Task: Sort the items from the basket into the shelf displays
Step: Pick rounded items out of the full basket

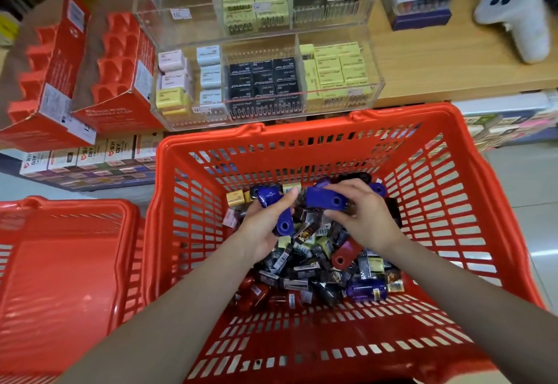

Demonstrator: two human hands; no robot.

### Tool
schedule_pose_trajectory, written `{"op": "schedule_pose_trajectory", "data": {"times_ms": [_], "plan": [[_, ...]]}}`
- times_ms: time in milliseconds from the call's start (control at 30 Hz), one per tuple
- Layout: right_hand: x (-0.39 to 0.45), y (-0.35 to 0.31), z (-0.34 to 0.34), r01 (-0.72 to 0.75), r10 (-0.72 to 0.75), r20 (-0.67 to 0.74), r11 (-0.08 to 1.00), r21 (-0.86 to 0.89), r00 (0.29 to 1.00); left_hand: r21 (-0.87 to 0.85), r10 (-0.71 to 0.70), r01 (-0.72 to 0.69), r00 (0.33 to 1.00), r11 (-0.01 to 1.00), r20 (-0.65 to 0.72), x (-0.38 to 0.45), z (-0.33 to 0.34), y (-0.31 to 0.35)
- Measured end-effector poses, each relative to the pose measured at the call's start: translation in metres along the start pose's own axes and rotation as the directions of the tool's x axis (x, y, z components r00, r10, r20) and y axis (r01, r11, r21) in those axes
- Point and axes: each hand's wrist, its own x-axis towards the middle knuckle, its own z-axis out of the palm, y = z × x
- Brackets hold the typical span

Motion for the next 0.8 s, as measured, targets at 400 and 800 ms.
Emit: {"op": "schedule_pose_trajectory", "data": {"times_ms": [400,800], "plan": [[-0.011,-0.012,0.002,-0.015,0.01,0.095,0.998,0.059,0.995,0.007,0.101,-0.102,0.991,0.995,0.093,-0.007,0.006,-0.004],[0.027,0.054,-0.016,-0.128,0.231,0.044,0.676,-0.726,0.972,0.275,0.206,-0.184,0.977,0.943,-0.051,0.018,-0.027,-0.008]]}}
